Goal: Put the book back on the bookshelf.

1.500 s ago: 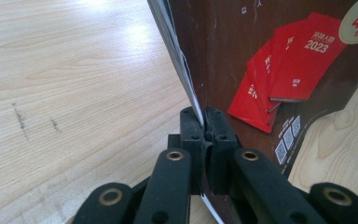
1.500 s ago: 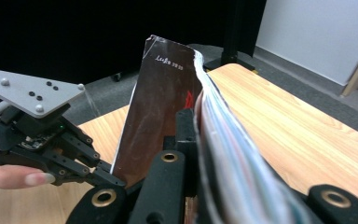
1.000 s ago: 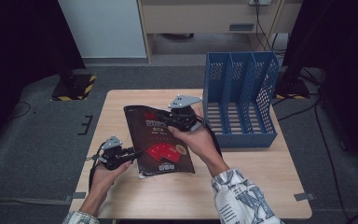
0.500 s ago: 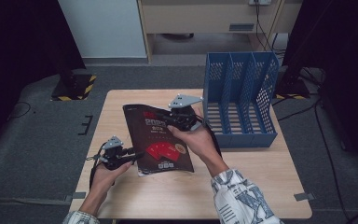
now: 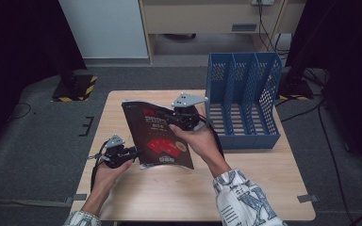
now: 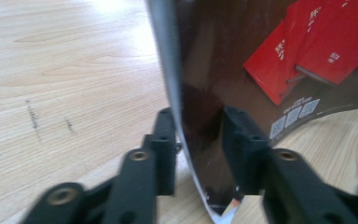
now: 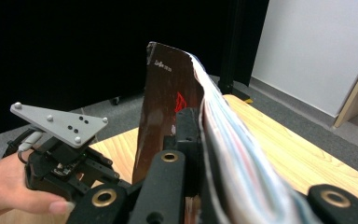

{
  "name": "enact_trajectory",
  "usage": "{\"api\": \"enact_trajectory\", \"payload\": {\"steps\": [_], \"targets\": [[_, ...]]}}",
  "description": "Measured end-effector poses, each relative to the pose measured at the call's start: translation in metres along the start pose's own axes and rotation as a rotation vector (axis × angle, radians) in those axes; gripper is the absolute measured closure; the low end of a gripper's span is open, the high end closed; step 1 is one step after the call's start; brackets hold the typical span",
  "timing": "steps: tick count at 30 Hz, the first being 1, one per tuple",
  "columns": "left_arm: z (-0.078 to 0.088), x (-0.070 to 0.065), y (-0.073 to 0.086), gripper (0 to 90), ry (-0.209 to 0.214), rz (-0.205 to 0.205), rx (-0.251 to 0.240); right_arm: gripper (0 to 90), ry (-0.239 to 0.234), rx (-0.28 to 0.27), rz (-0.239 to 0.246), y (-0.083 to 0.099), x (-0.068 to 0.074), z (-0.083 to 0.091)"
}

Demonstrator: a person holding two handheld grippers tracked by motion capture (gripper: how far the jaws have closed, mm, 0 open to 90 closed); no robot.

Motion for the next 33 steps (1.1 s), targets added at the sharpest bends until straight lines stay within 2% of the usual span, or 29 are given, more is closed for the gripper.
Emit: {"api": "enact_trajectory", "payload": {"steps": [3,5,11,22,24,26,28,30,33], "targets": [[0.0,-0.002,-0.005,83.2,0.001,-0.024,0.002,87.0,0.009,-0.015,-0.003,0.0,-0.003,0.001],[0.001,-0.003,-0.006,84.1,-0.008,-0.049,0.006,87.0,0.009,-0.015,-0.004,0.0,-0.003,0.001],[0.002,-0.001,-0.009,86.1,-0.038,-0.034,-0.01,87.1,0.016,-0.028,-0.019,0.0,-0.007,0.003],[0.005,0.003,-0.01,85.5,-0.08,-0.046,-0.022,87.1,0.003,-0.04,-0.016,-0.001,-0.004,0.002],[0.006,0.002,-0.008,81.9,-0.099,-0.038,-0.029,87.1,-0.005,-0.043,-0.019,-0.001,-0.004,0.002],[0.007,0.003,-0.008,74.3,-0.123,-0.035,-0.034,87.1,-0.005,-0.044,-0.021,-0.002,-0.004,0.002],[0.009,0.003,-0.007,61.4,-0.13,-0.024,-0.038,87.1,-0.001,-0.037,-0.017,-0.002,-0.004,0.002],[0.01,0.006,-0.006,50.3,-0.157,-0.008,-0.046,87.1,0.0,-0.031,-0.016,-0.001,-0.004,0.002],[0.013,0.011,-0.002,39.0,-0.182,-0.016,-0.048,87.1,0.001,-0.028,-0.023,0.0,-0.005,0.002]]}}
Point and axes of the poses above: each handheld gripper's, and its own axes: z roughly backward along the jaws, y roughly out of its underside, x roughly to its left, the point moved 4 cm from there along -z, roughly forward along the jaws, and after that the axes turned 6 degrees about -y, right-handed, at the moved point
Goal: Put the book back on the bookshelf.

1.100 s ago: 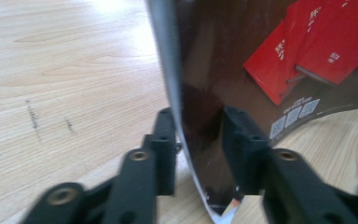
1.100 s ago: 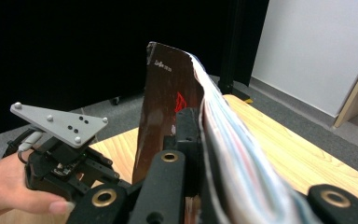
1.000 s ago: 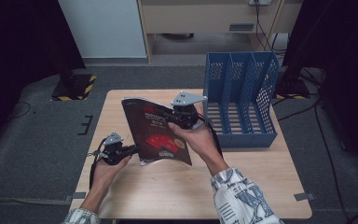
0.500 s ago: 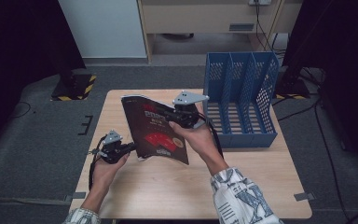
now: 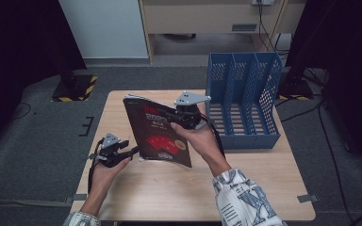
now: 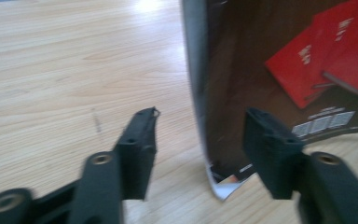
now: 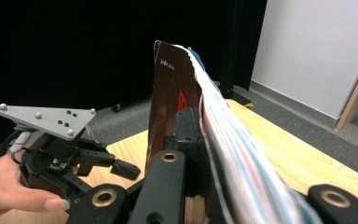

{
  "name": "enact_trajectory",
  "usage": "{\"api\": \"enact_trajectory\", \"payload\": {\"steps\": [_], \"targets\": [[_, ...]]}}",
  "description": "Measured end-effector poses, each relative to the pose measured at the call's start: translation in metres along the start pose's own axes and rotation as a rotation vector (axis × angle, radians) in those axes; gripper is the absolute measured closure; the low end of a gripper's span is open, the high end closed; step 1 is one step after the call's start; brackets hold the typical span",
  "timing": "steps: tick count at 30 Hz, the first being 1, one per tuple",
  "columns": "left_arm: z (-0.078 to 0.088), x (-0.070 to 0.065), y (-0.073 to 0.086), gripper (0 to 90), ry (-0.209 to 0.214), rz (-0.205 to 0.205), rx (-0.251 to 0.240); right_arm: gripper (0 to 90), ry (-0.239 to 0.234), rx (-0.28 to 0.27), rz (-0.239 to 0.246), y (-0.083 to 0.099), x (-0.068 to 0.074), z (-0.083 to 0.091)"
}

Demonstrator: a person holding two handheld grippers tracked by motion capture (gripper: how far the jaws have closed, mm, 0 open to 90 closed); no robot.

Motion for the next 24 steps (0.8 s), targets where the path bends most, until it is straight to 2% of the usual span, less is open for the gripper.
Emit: {"api": "enact_trajectory", "payload": {"steps": [2,4,7,11,14,17,21,24], "targets": [[0.001,0.005,0.003,33.9,-0.015,-0.002,0.004,87.1,0.009,-0.008,-0.001,-0.001,-0.001,0.001],[0.001,0.01,0.006,28.7,-0.016,0.013,0.006,87.1,0.016,-0.018,-0.003,-0.003,-0.002,0.003],[-0.002,0.015,0.013,23.7,-0.014,0.035,0.04,87.1,0.026,-0.024,-0.01,-0.005,-0.004,0.006],[-0.005,0.016,0.018,20.1,-0.008,0.091,0.064,87.1,0.05,-0.037,-0.021,-0.007,-0.008,0.01],[-0.01,0.015,0.022,16.2,-0.043,0.067,0.099,87.1,0.063,-0.043,-0.02,-0.01,-0.011,0.013],[-0.016,0.015,0.03,9.4,-0.102,0.077,0.156,87.1,0.081,-0.046,-0.019,-0.015,-0.012,0.016],[-0.022,0.009,0.034,7.3,-0.105,0.037,0.194,87.1,0.106,-0.059,-0.026,-0.023,-0.014,0.021],[-0.022,0.007,0.034,7.1,-0.098,0.034,0.197,87.1,0.119,-0.071,-0.025,-0.027,-0.014,0.024]]}}
Point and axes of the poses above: each handheld gripper's, and its own axes: z roughly backward along the jaws, y roughly out of its underside, x roughly to its left, the point moved 4 cm from there along -z, roughly forward along the jaws, and after that the axes turned 6 degrees about -y, right-handed, at the moved point
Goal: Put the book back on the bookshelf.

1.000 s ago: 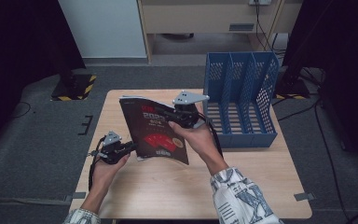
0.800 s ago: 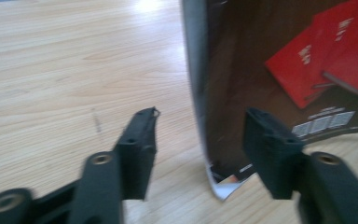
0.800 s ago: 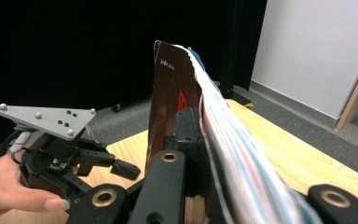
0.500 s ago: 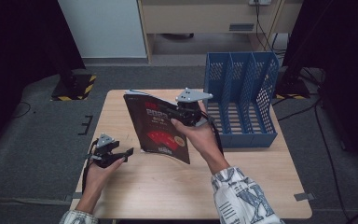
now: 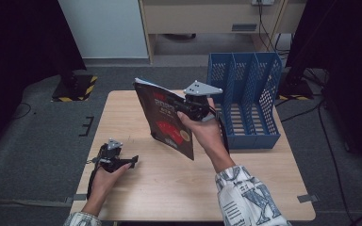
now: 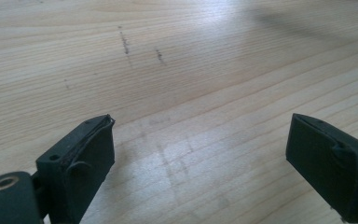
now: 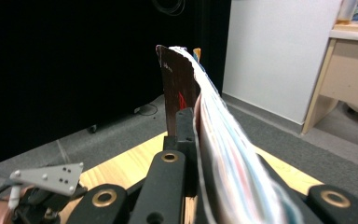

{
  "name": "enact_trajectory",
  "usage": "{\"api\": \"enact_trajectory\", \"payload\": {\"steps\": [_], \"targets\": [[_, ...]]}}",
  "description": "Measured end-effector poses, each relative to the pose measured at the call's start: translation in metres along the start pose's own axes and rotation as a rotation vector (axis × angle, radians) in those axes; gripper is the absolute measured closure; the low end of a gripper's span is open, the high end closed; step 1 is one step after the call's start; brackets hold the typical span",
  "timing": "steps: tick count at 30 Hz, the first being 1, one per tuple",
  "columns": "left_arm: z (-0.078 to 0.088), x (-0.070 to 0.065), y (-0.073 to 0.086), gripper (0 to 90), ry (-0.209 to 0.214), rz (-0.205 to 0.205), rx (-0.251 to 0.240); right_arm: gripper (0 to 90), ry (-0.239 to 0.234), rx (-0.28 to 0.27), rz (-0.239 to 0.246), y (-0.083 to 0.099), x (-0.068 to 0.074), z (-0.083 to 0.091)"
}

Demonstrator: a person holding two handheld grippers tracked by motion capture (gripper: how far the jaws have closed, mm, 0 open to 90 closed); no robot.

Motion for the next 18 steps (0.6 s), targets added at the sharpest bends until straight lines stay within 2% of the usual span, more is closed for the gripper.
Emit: {"api": "enact_trajectory", "payload": {"steps": [5,8,12,18], "targets": [[-0.004,-0.004,0.003,7.4,-0.008,-0.032,0.029,87.2,0.016,-0.002,0.002,-0.007,-0.001,0.002],[-0.004,-0.005,0.004,7.0,0.002,-0.04,0.031,87.2,0.032,-0.009,-0.006,-0.01,-0.003,0.003],[-0.005,-0.005,0.004,6.5,0.0,-0.038,0.032,87.2,0.04,-0.014,-0.011,-0.011,-0.004,0.004],[-0.006,-0.006,0.007,5.7,-0.01,-0.06,0.034,87.1,0.057,-0.015,-0.029,-0.013,-0.006,0.008]]}}
Point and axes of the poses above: each handheld gripper's, and its own axes: z roughly backward along the jaws, y roughly out of its underside, x roughly to its left, the point moved 4 cm from there along -z, roughly forward along the jaws, and after that the axes turned 6 degrees about -y, right-handed, at the moved point
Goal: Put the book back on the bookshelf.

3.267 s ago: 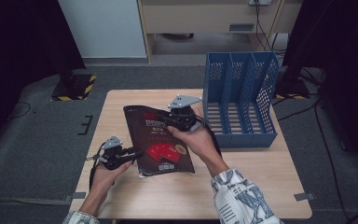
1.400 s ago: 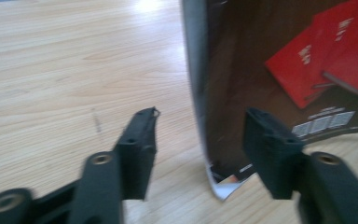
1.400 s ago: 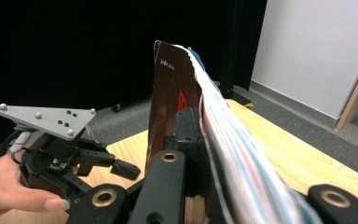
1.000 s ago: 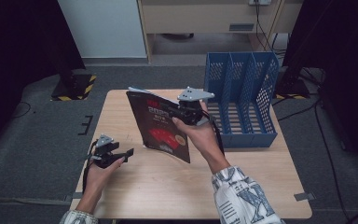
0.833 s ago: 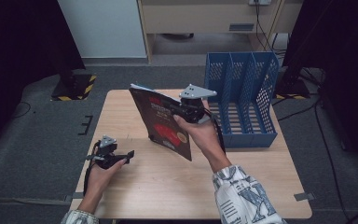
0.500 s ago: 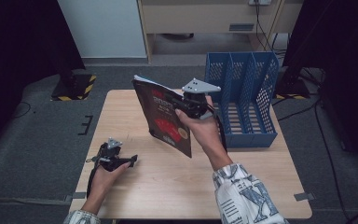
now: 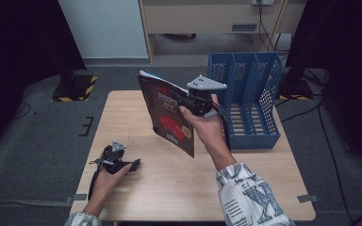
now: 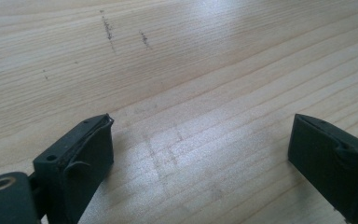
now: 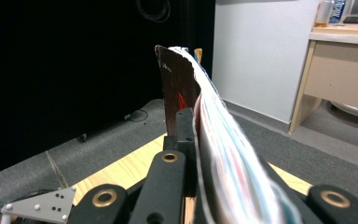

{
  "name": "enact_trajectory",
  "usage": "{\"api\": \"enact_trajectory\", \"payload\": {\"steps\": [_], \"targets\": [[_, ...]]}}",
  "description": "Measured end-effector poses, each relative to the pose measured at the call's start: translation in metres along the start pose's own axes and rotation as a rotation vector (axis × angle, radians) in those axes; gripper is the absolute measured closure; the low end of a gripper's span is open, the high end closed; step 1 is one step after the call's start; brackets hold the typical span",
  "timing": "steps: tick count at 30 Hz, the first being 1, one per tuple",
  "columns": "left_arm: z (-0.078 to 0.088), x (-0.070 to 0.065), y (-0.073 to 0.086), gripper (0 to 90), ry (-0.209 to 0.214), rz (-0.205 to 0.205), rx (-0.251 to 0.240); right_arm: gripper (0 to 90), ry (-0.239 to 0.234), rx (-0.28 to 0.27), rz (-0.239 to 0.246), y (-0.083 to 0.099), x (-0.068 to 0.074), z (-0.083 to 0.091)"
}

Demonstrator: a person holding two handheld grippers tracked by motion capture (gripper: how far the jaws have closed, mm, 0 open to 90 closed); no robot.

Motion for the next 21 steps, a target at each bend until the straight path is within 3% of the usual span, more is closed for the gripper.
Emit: {"api": "enact_trajectory", "payload": {"steps": [10,21], "targets": [[-0.003,0.0,0.001,4.0,-0.017,0.0,-0.034,87.1,0.007,-0.024,-0.002,-0.019,0.001,0.011],[-0.003,-0.001,0.001,3.8,-0.022,0.003,-0.032,87.1,0.01,-0.046,-0.002,-0.036,0.003,0.02]]}}
Point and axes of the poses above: each handheld gripper's, and its own axes: z roughly backward along the jaws, y roughly out of its underside, x roughly to its left, the point moved 4 cm from there along -z, roughly forward along the jaws, and after that the axes turned 6 degrees about -y, right-handed, at the moved point
